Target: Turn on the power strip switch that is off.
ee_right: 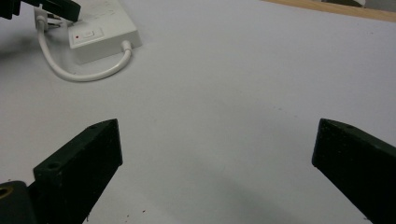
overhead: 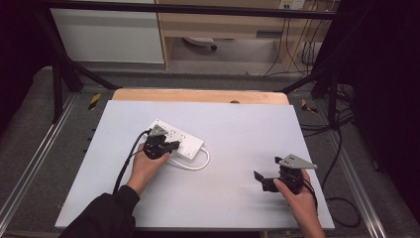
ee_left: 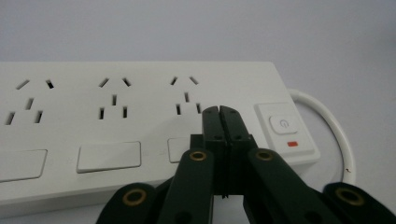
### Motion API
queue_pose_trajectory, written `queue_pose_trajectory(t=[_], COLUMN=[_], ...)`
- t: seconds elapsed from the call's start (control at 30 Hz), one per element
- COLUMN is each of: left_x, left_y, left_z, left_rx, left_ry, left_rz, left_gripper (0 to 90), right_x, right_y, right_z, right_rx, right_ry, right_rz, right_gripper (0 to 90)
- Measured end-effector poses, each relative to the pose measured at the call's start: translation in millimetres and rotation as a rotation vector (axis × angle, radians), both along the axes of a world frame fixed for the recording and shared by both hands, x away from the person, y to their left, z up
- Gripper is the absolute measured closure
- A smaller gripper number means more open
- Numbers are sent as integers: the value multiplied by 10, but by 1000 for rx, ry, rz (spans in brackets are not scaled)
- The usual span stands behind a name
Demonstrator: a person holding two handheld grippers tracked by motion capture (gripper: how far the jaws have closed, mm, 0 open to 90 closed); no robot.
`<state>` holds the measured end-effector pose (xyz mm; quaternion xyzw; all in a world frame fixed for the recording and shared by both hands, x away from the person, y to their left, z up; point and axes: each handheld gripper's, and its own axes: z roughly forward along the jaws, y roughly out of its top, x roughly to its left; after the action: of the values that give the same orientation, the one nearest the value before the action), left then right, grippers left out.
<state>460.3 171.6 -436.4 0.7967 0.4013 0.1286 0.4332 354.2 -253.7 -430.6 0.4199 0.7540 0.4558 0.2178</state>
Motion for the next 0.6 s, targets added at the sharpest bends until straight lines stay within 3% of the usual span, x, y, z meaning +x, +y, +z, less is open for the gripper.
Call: queue_pose_trajectory(t=[0.6], left_x=[2], left_y=[-8], left_z=[-7], left_rx=[-7], left_ry=[2], left_rz=[-3], left_gripper=[900], right_x=[-1], right_y=[3], right_z=[-1], right_rx=[-1], right_ry=[1], right_rz=[2], right_gripper=[22])
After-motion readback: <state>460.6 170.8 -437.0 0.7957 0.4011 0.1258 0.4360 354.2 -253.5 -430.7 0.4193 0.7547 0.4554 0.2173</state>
